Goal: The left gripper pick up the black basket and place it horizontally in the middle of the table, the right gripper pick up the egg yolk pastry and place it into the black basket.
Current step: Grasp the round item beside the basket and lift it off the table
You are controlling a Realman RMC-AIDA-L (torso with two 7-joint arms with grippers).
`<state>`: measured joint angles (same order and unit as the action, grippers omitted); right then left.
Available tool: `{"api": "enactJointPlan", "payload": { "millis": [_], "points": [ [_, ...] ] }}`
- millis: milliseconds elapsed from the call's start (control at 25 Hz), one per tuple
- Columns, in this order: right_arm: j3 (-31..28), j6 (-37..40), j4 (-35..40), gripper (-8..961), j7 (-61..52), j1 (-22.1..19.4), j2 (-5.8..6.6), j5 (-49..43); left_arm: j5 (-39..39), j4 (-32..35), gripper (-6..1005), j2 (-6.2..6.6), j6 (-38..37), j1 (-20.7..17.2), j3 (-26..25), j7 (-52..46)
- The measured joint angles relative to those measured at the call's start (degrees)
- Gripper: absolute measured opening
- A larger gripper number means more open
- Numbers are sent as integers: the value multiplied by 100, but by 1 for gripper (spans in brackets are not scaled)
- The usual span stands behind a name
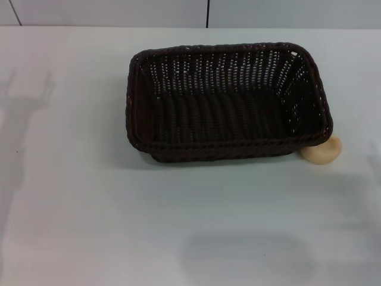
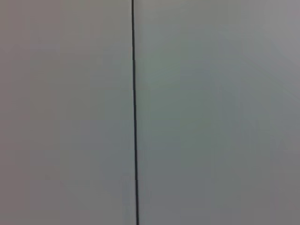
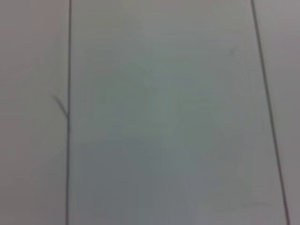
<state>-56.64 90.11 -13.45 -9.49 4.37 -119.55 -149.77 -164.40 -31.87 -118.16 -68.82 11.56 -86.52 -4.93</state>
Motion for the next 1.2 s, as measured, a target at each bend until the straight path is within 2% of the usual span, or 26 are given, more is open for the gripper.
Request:
{"api": "enactJointPlan", "payload": {
  "millis": [160,440,840,1200],
  "points": [
    [206,-85,149,739,7,9,-8,16,5,230,792,-4,225,16,-28,-10],
    [230,-577,182,739,9,39,-16,14,5,792,792,-25,441,199,-144,-61],
    [482,-1234,170,738,9,352,-9,12,19,838,792,-37,429,218,-164,-66],
    [761,-1506,140,739,-30,487,-6,11,17,819,786,-40,437,314,-164,-75]
  ]
}}
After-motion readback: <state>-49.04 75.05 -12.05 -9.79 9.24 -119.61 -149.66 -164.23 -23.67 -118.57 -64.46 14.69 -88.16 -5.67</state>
